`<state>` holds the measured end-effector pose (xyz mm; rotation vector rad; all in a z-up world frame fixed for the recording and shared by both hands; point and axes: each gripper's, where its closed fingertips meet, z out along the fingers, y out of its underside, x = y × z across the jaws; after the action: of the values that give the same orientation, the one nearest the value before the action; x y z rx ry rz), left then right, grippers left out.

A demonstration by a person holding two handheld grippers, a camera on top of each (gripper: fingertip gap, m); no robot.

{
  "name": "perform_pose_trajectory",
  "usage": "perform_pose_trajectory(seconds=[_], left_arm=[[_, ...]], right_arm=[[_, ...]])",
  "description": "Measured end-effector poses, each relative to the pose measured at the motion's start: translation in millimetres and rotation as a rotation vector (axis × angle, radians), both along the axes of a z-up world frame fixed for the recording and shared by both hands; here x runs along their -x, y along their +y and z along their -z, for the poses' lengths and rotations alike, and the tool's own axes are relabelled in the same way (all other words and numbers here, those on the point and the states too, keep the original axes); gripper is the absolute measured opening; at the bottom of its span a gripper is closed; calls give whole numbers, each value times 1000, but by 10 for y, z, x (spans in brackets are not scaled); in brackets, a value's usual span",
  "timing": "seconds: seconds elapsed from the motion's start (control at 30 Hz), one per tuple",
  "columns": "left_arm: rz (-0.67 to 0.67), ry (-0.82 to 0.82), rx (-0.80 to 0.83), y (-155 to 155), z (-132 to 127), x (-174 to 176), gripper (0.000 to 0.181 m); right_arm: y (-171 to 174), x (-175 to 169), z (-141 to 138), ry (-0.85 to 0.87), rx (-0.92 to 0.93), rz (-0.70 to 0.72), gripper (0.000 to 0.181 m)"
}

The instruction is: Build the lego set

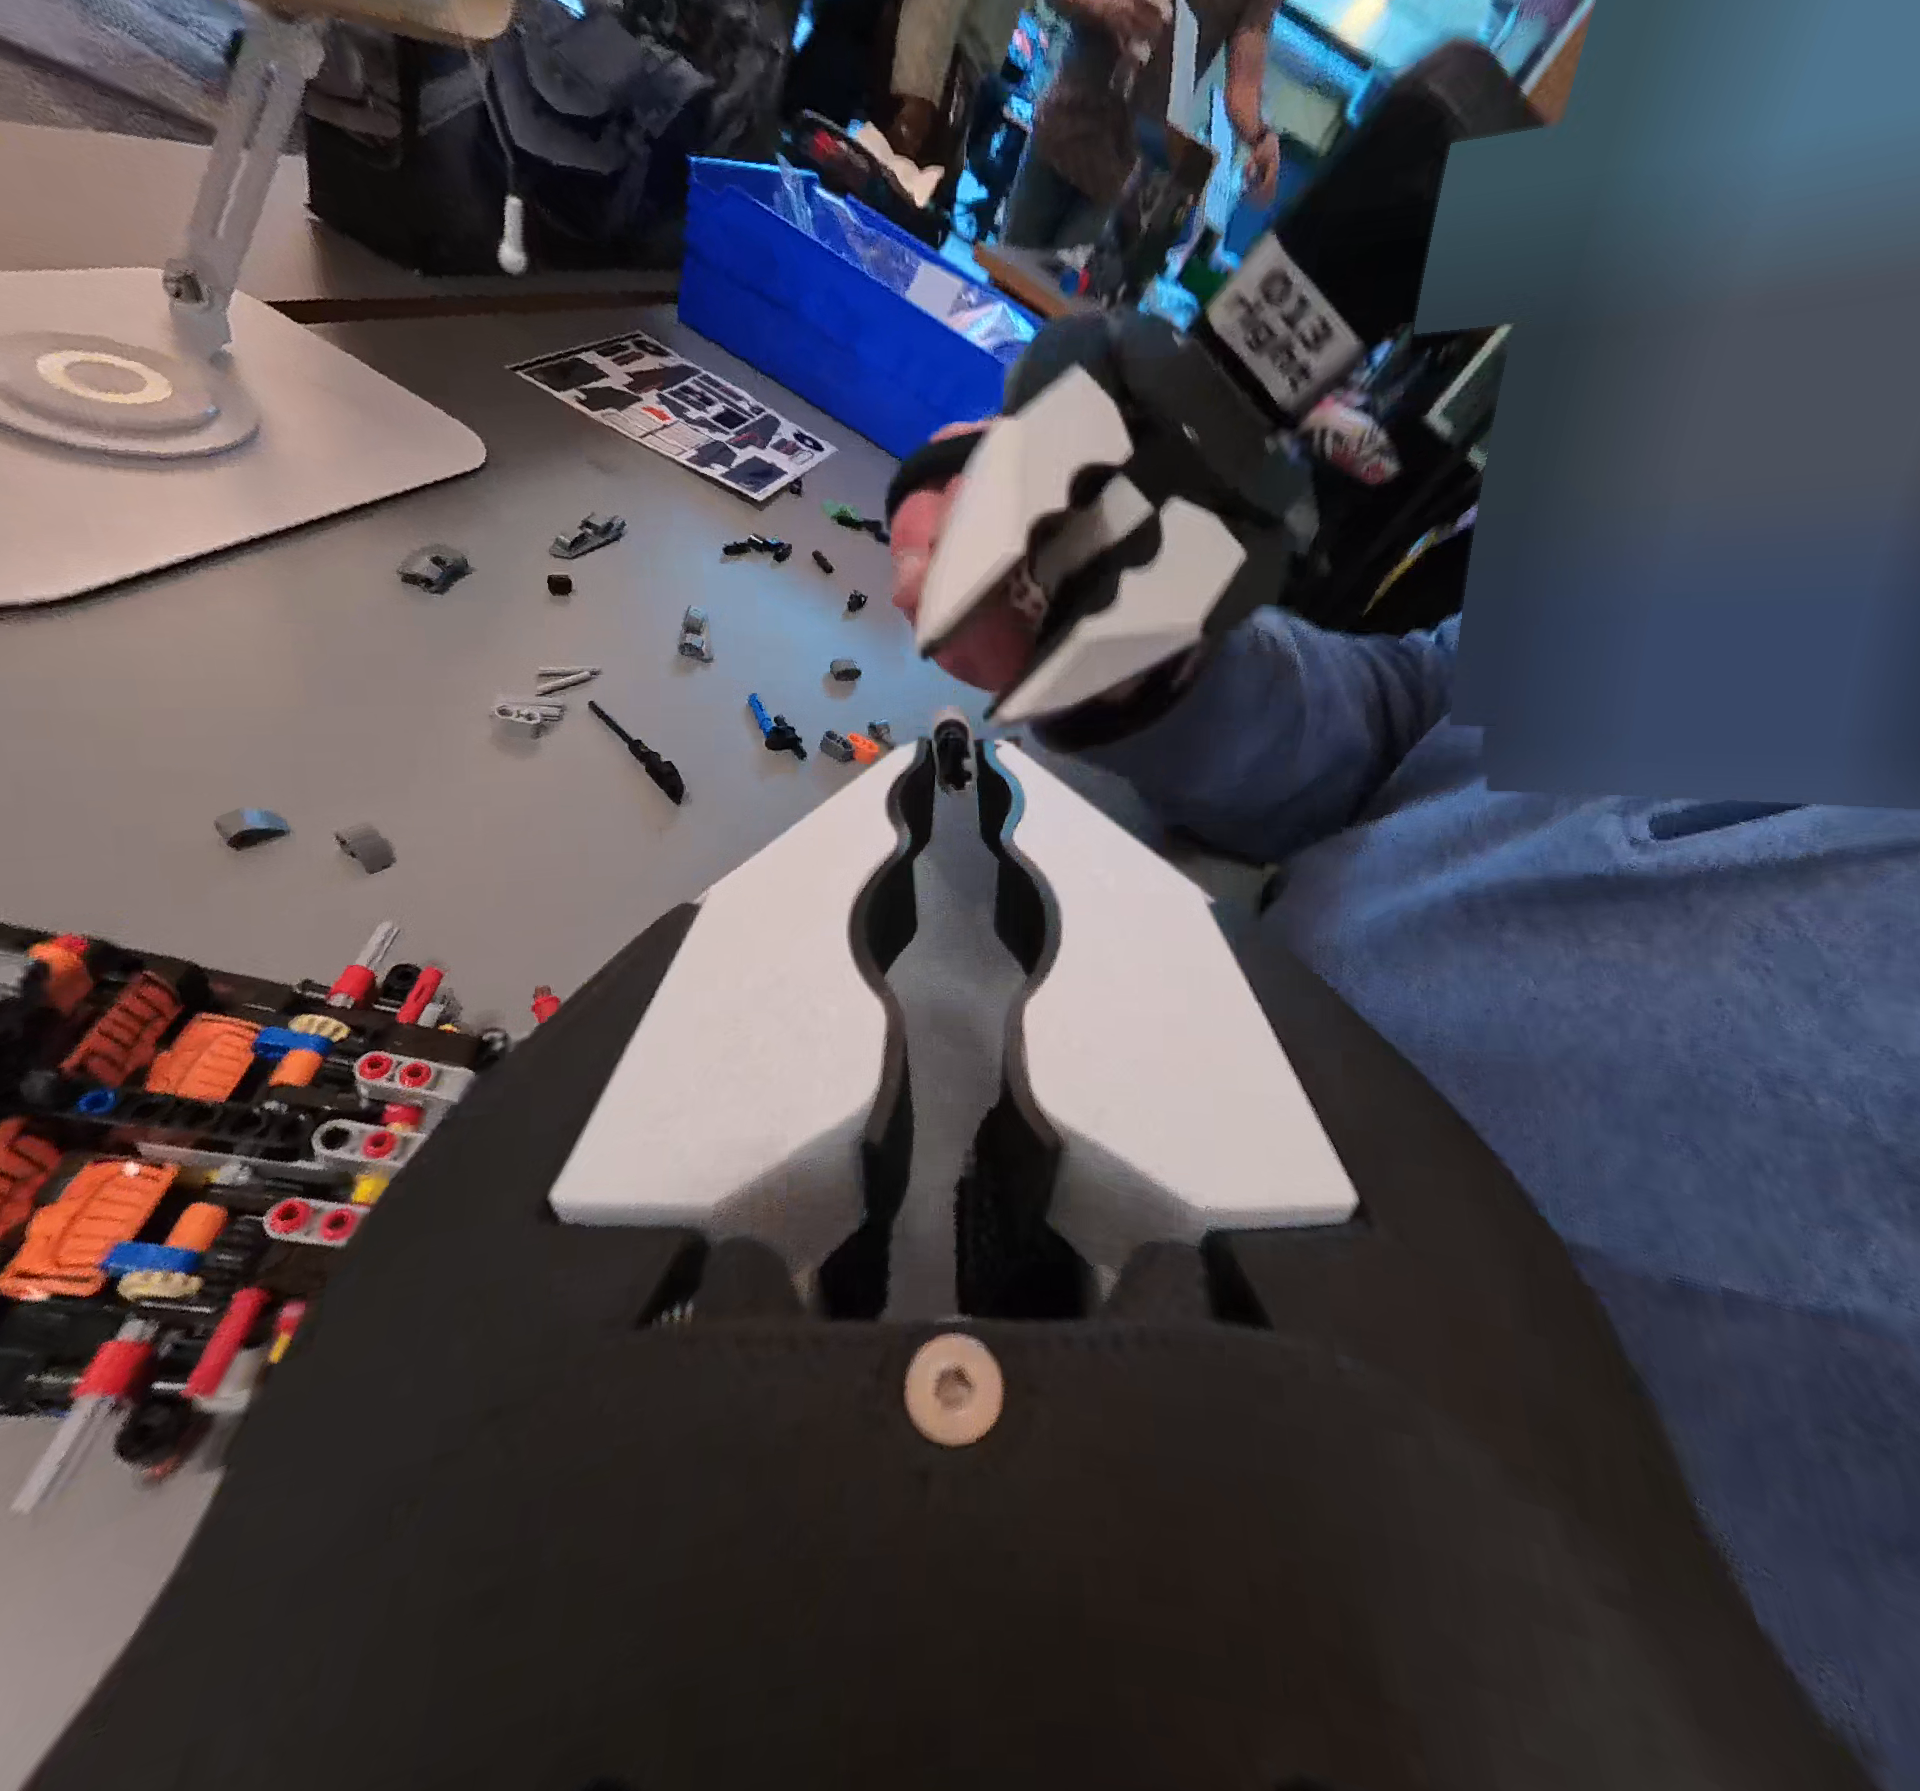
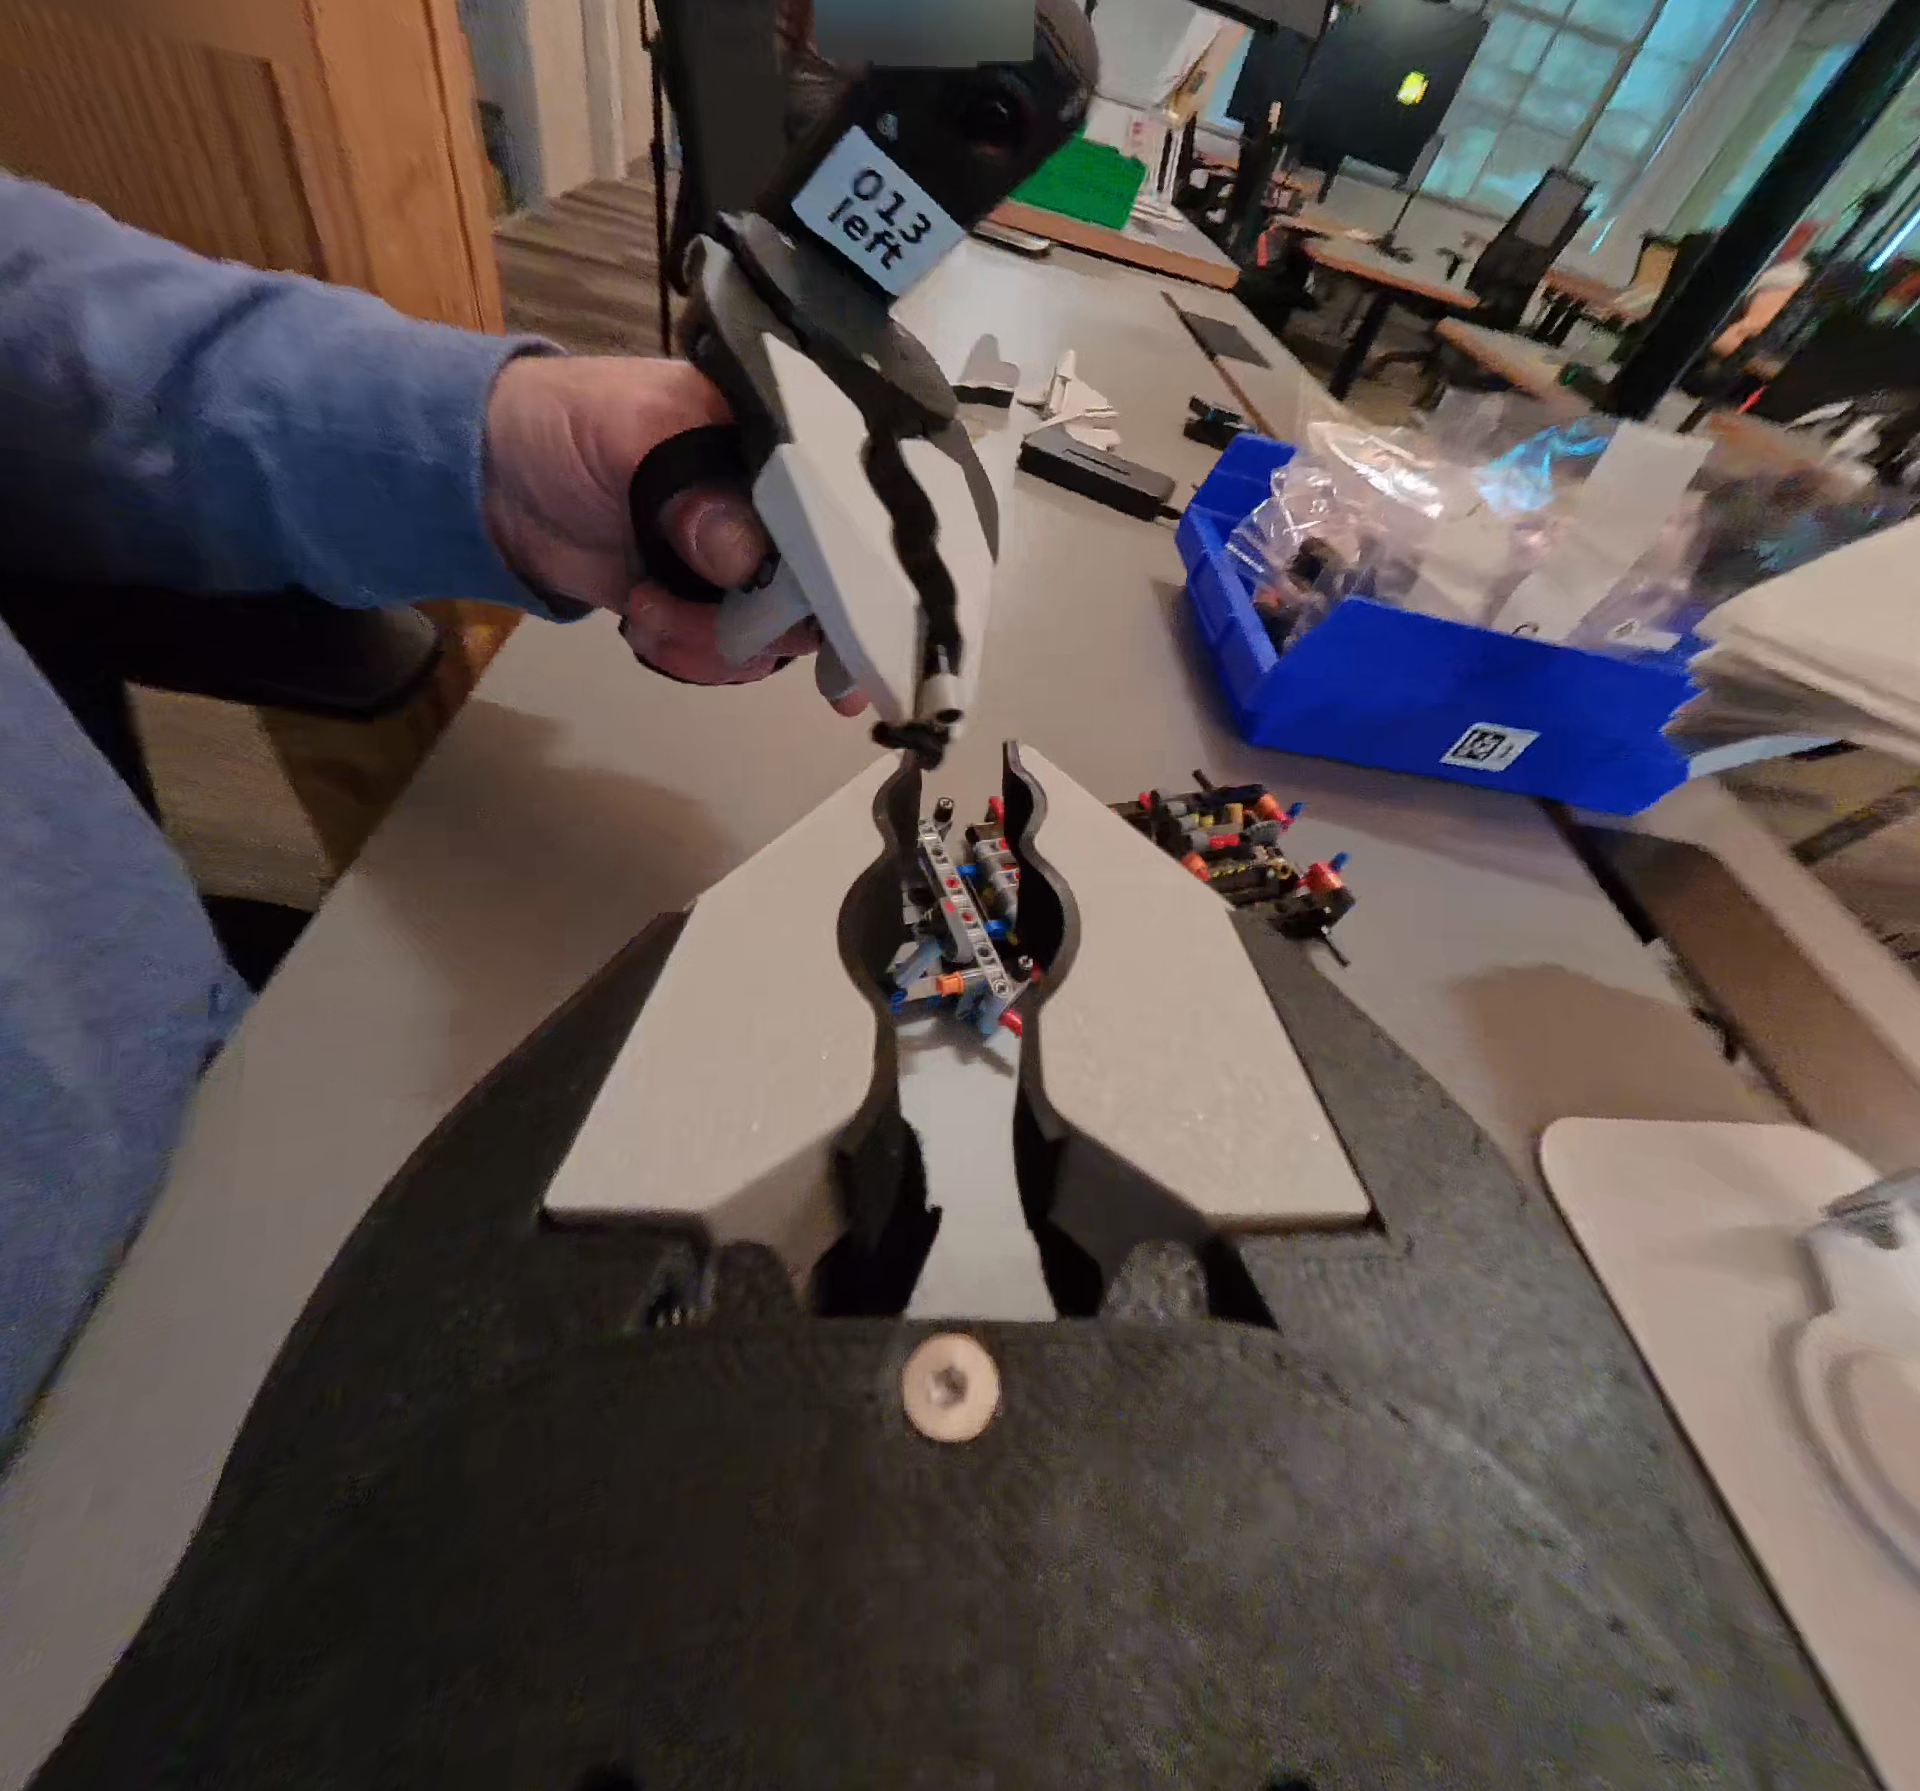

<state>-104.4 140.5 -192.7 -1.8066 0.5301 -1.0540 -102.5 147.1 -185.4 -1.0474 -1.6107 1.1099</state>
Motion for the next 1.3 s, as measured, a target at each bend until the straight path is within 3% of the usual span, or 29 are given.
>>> perform_pose_trajectory(seconds=[0.23, 0.5, 0.77, 1.3], left_arm=[[59, 442, -130, 10, 92, -52, 6], [115, 698, -173, 77, 148, -87, 6], [180, 757, -168, 97, 122, -141, 6], [125, 605, -220, 266, -162, -276, 7]], right_arm=[[1, -2, -96, -104, 377, -162, 15], [-44, 11, 90, -192, 319, -153, 5], [-13, -45, 60, -181, 273, -154, 4], [173, -193, -211, 17, 373, -62, 3]])
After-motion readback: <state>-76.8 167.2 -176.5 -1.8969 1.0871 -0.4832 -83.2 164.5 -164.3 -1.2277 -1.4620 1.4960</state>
